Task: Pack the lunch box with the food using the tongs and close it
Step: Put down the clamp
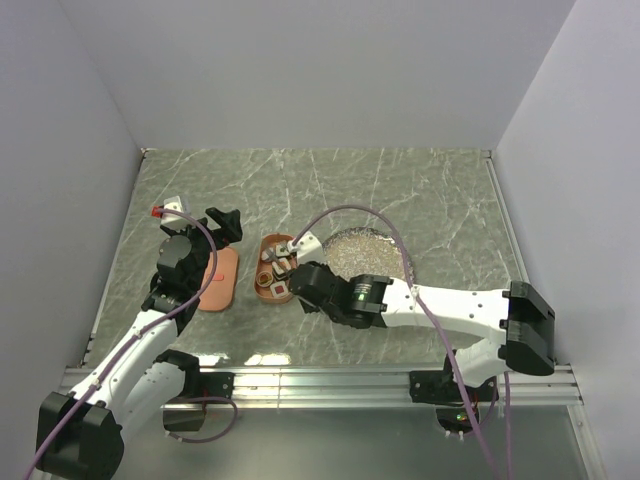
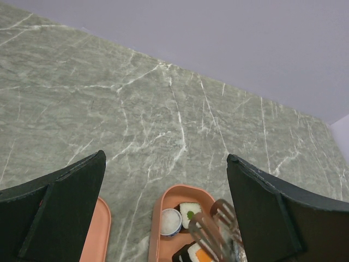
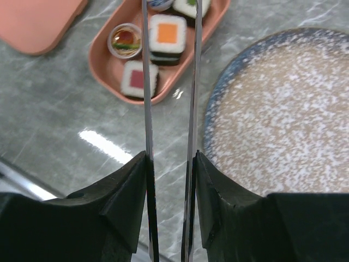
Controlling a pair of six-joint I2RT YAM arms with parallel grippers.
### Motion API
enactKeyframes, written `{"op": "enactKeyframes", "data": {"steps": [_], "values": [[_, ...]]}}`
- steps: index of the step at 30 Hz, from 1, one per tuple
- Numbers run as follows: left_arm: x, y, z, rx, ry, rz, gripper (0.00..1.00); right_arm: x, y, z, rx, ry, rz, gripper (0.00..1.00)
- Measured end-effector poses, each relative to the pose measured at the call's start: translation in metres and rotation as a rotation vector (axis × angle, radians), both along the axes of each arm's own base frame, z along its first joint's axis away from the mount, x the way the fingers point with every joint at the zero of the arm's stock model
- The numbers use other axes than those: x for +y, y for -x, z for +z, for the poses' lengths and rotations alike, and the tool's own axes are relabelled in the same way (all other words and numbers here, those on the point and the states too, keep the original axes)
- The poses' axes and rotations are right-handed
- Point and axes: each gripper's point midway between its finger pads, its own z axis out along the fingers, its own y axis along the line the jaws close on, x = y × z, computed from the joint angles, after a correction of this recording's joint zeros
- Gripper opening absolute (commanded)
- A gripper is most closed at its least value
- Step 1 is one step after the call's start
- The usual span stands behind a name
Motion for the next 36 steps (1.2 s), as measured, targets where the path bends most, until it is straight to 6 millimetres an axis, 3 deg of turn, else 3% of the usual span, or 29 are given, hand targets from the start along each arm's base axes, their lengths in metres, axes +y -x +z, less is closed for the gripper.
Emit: {"op": "enactKeyframes", "data": {"steps": [4,10,16,19,27,36], "values": [[0.0,0.0,-0.001,0.003,-0.001,0.0,0.99,-0.011,-0.021,0.0,-0.008,0.013,-0.038,0.45],[0.0,-0.002,-0.005,0.013,-0.004,0.001,0.99,-0.045,-0.072,0.004,-0.021,-0.005,-0.156,0.47],[-0.001,-0.005,-0.011,0.032,-0.01,0.001,1.0,-0.116,-0.124,0.01,-0.038,-0.054,-0.335,0.47],[-0.001,-0.006,-0.015,0.042,-0.012,0.002,0.99,-0.154,-0.14,0.006,-0.035,-0.071,-0.423,0.47],[-0.001,-0.007,-0.019,0.054,-0.016,0.005,0.99,-0.244,-0.155,-0.018,0.004,-0.075,-0.645,0.47],[-0.001,-0.007,-0.019,0.054,-0.016,0.005,0.99,-0.28,-0.163,-0.03,0.025,-0.065,-0.777,0.49]]}}
